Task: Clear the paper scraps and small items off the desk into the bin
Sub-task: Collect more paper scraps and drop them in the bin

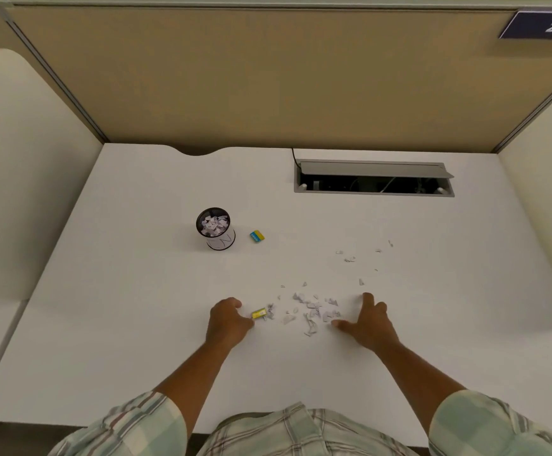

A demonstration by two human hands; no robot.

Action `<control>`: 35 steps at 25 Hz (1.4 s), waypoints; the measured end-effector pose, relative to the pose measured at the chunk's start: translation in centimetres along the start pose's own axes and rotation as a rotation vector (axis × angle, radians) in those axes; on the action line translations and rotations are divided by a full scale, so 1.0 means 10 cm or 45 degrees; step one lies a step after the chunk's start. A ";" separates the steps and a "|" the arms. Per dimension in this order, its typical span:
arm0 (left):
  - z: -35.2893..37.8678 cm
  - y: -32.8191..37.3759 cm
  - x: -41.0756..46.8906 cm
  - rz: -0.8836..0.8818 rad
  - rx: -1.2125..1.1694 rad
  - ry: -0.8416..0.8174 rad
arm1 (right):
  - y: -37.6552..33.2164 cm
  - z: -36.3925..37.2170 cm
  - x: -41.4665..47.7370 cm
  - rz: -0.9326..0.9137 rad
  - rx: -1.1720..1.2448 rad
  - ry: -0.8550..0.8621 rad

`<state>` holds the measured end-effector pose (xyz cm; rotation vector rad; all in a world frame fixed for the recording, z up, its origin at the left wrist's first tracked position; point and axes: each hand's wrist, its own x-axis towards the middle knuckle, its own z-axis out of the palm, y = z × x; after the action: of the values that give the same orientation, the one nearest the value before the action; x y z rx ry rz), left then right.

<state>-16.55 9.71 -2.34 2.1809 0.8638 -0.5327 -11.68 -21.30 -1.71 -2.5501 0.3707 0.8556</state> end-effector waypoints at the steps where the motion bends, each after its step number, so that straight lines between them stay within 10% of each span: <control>1: 0.06 -0.01 -0.04 0.004 -0.002 -0.006 | -0.04 0.08 -0.03 -0.030 -0.026 -0.014; 26: 0.36 0.04 -0.04 -0.068 -0.257 0.191 | -1.49 0.86 0.11 -0.672 -0.398 -0.095; 35: 0.33 0.06 -0.11 -0.096 -0.134 0.196 | -1.25 0.72 0.24 -0.524 -0.282 -0.057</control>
<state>-17.27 6.48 -3.60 2.1202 1.0362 -0.3508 -8.78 -7.24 -4.63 -2.6593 -0.2723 0.8273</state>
